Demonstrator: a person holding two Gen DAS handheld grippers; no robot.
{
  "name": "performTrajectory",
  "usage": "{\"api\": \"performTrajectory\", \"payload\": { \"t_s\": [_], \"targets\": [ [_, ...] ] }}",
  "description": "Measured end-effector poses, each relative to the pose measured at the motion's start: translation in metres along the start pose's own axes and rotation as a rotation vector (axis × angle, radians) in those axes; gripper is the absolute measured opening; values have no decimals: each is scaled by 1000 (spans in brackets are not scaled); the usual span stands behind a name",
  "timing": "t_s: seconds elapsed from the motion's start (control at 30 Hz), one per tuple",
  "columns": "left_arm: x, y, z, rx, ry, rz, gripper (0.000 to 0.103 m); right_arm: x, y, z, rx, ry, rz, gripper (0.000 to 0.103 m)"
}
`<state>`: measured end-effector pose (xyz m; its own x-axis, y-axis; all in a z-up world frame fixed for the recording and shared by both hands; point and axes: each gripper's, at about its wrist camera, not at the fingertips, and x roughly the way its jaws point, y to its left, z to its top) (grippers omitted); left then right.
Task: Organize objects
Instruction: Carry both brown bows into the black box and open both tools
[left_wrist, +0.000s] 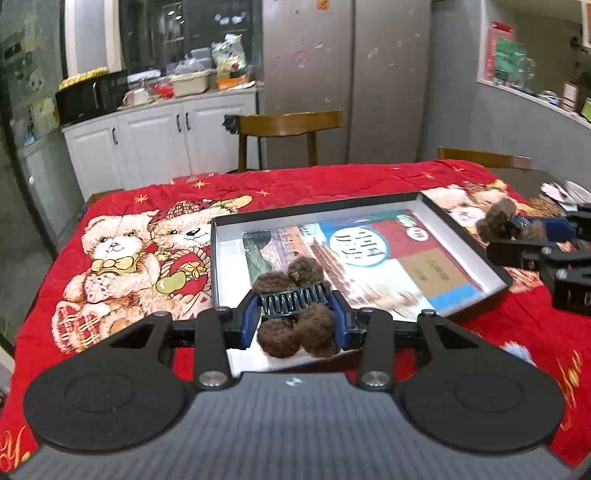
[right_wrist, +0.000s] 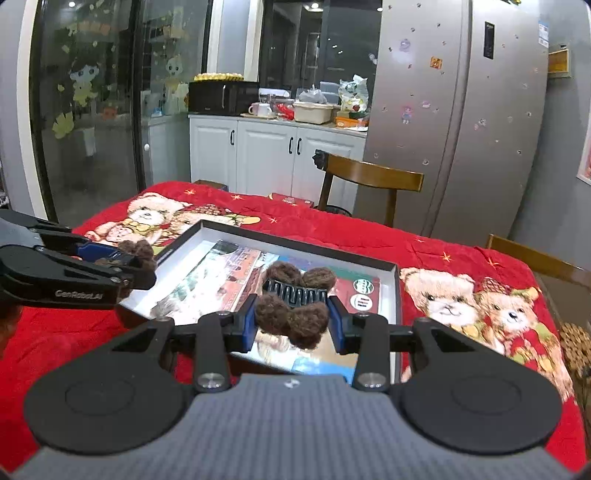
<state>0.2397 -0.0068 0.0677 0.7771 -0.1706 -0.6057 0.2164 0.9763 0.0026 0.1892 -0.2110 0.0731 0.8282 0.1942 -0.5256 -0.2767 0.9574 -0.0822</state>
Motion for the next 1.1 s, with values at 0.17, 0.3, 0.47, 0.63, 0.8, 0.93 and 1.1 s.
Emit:
{"api": "performTrajectory", "payload": {
  "t_s": [0.17, 0.3, 0.47, 0.63, 0.8, 0.93, 1.1],
  "targets": [
    [42, 3, 14, -34, 20, 5, 46, 42, -2, 4, -4, 25, -9, 42],
    [67, 0, 21, -34, 31, 18, 46, 71, -6, 5, 9, 43, -8, 43],
    [95, -3, 29, -34, 48, 27, 46, 102, -12, 5, 20, 59, -16, 43],
    [119, -5, 33, -29, 64, 39, 46, 128, -23, 6, 56, 95, -15, 43],
    [139, -5, 34, -25, 87, 48, 46, 149, -31, 3, 65, 133, -28, 43],
    [148, -6, 34, -21, 99, 52, 46, 161, -34, 1, 53, 160, -42, 43],
    [156, -8, 33, -12, 114, 57, 46, 170, -35, -2, 40, 193, -45, 43]
  ]
}}
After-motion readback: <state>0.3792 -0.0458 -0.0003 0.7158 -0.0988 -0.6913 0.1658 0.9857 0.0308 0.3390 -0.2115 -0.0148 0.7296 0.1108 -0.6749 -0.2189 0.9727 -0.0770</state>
